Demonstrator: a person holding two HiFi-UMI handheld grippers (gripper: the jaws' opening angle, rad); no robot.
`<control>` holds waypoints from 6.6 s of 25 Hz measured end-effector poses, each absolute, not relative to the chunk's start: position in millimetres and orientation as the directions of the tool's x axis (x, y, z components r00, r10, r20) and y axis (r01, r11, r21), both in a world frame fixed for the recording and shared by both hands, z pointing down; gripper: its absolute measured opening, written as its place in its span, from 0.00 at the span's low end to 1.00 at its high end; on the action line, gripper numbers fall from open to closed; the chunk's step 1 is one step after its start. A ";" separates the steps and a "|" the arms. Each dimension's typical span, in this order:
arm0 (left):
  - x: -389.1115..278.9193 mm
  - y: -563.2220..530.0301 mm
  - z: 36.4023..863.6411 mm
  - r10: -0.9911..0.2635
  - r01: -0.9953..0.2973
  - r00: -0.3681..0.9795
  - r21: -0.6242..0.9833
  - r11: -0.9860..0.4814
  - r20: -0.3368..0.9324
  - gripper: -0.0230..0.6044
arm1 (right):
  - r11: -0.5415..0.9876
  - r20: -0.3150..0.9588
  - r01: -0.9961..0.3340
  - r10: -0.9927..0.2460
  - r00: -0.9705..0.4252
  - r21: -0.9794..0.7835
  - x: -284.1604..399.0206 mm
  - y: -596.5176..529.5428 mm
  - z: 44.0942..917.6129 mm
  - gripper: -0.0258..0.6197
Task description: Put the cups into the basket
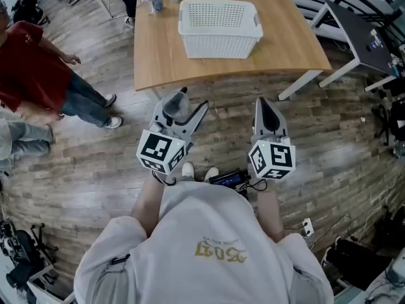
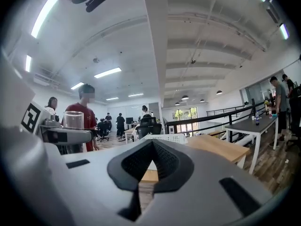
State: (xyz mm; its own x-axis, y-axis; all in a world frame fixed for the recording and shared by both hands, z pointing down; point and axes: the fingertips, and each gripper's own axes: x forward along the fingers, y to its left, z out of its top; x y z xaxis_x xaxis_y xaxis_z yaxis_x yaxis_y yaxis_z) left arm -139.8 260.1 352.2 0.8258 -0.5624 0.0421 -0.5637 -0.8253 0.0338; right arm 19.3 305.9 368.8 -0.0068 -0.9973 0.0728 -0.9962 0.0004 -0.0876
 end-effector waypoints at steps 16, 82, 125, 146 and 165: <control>-115.5 246.2 354.5 -0.569 -0.572 0.820 0.048 -0.819 0.052 0.46 | 0.000 0.056 -0.991 -0.998 -0.008 -0.137 42.2 301.0 371.6 0.06; -10.5 -44.7 345.5 -0.659 -0.661 0.750 0.080 -0.746 0.058 0.46 | 0.254 0.004 -0.943 -0.965 -0.261 -0.215 127.5 -12.3 366.3 0.06; 2.8 -185.3 352.6 -0.542 -0.542 0.840 0.106 -0.833 0.033 0.46 | 0.182 0.078 -0.968 -0.977 -0.198 -0.171 113.3 -145.8 360.1 0.06; 44.5 -208.5 395.0 -0.581 -0.585 0.809 0.032 -0.810 0.089 0.46 | 0.269 0.127 -0.939 -0.945 -0.300 -0.213 126.6 -166.3 382.1 0.06; 66.6 -224.0 454.7 -0.581 -0.597 0.789 0.022 -0.802 0.200 0.46 | 0.328 0.183 -0.913 -0.909 -0.375 -0.242 125.0 -192.8 417.4 0.06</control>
State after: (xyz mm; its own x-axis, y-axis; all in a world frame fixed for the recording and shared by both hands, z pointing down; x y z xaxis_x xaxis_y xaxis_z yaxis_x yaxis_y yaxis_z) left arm 66.6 -224.0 454.7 0.7889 -0.5812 0.1995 -0.5965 -0.8023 0.0218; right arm 125.0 -192.8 417.4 -0.3746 -0.9089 0.1834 -0.9133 0.3276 -0.2420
